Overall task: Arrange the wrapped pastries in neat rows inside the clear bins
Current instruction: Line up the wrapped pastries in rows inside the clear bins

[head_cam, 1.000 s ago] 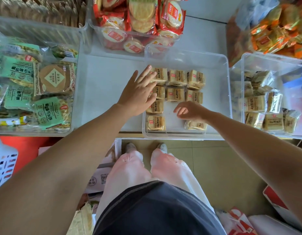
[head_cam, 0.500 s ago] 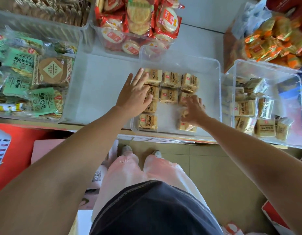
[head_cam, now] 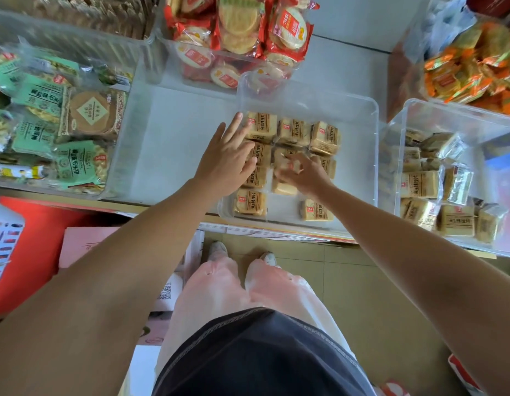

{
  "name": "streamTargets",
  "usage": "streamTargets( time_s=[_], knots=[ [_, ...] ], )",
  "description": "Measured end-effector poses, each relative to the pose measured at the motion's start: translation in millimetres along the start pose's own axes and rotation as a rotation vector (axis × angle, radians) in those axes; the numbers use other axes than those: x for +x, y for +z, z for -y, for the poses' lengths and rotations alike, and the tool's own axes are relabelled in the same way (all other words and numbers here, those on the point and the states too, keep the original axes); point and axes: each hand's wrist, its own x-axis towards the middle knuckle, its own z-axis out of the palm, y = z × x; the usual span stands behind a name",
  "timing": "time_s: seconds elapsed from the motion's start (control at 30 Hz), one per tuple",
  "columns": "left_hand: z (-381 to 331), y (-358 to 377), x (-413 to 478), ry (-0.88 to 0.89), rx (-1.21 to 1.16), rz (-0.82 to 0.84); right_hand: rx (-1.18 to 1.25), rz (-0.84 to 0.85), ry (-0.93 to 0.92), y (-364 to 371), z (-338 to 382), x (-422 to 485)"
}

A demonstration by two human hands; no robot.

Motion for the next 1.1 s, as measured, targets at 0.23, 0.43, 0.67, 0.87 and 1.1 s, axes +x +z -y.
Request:
streamTargets(
  time_s=[0.23, 0.43, 0.67, 0.87, 1.1],
  knots=[
    [9, -3, -3, 0.052, -0.038, 0.004, 0.162, 0.088, 0.025, 5, 9, 14],
    [13, -5, -3, 0.064, -0.07, 0.038, -0.333, -0.043, -0.379, 11, -4, 14],
    [16, -7, -1, 0.058, -0.088, 0.04, -0.336, -0.019, -0.426, 23, -4, 23],
    [19, -9, 1, 0.069, -0.105, 0.041, -0.394, -0.051, -0.398, 21, 3, 24],
    [20, -8, 2, 0.077, -0.128, 0.039, -0.14, -0.096, -0.143, 40, 28, 22]
  ],
)
